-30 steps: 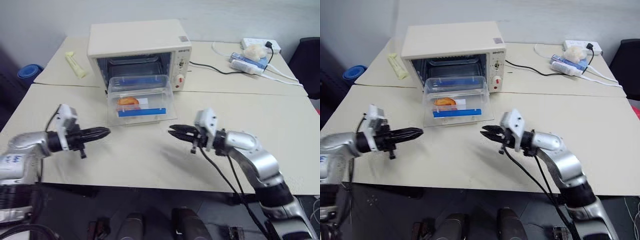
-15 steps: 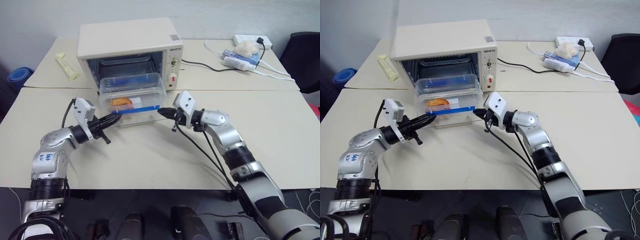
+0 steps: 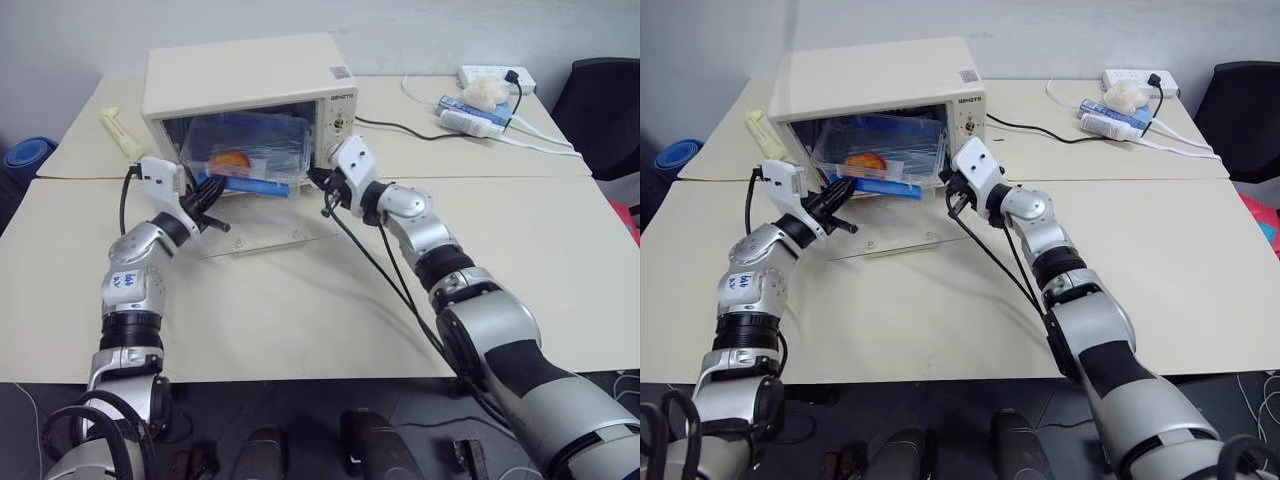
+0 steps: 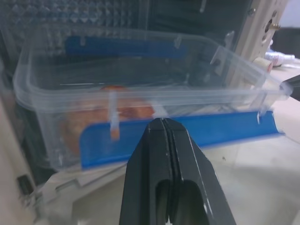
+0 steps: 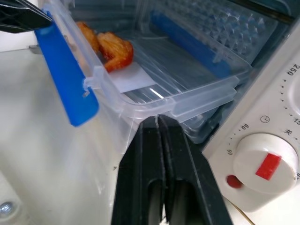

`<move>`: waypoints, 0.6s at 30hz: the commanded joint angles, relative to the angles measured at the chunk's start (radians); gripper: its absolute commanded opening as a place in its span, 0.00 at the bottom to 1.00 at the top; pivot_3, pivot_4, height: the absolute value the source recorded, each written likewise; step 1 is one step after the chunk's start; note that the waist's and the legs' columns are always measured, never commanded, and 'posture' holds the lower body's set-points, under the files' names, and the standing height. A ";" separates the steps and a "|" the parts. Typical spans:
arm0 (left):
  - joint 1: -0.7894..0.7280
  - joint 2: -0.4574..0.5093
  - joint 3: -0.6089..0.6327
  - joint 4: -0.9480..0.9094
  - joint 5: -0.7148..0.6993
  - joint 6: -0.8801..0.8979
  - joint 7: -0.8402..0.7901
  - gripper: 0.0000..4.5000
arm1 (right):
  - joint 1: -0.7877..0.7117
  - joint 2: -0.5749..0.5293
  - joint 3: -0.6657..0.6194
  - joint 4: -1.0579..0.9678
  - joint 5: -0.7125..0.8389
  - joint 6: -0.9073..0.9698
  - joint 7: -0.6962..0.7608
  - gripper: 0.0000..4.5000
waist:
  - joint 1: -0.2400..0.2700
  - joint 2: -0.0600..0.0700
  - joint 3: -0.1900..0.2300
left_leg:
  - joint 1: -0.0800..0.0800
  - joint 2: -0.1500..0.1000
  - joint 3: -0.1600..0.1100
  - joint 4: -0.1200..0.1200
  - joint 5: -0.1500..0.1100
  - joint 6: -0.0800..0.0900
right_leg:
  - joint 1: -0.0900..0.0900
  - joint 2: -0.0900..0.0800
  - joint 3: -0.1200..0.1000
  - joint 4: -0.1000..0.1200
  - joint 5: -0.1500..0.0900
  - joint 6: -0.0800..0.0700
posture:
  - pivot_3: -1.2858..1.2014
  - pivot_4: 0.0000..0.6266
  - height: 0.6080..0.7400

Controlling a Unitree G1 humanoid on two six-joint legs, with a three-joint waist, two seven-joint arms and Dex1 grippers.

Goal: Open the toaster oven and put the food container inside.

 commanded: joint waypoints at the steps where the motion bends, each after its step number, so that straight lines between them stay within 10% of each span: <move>1: -0.058 -0.015 0.009 0.054 0.015 -0.076 0.013 0.00 | -0.056 0.016 -0.037 0.024 -0.007 -0.007 -0.049 0.01 | 0.000 0.000 0.000 | 0.000 0.000 0.000 0.000 0.000 0.000 | 0.000 0.000 0.000 0.000 0.000 0.000 | 0.52 0.24 1.00; 12: 0.042 0.008 0.002 -0.053 -0.007 -0.031 -0.074 0.00 | 0.044 0.003 -0.014 -0.202 0.034 0.308 0.358 0.01 | -0.004 0.000 0.000 | -0.001 0.000 0.000 0.000 0.000 0.000 | -0.001 0.000 0.000 0.002 0.000 0.000 | 0.52 0.24 1.00; 18: 0.115 0.051 0.029 -0.120 -0.014 0.023 -0.085 0.00 | 0.052 0.061 -0.018 -0.231 0.009 0.286 0.270 0.01 | -0.009 0.000 0.000 | -0.002 0.000 0.000 0.001 0.000 -0.001 | -0.003 0.000 0.000 0.003 0.000 0.000 | 0.52 0.24 1.00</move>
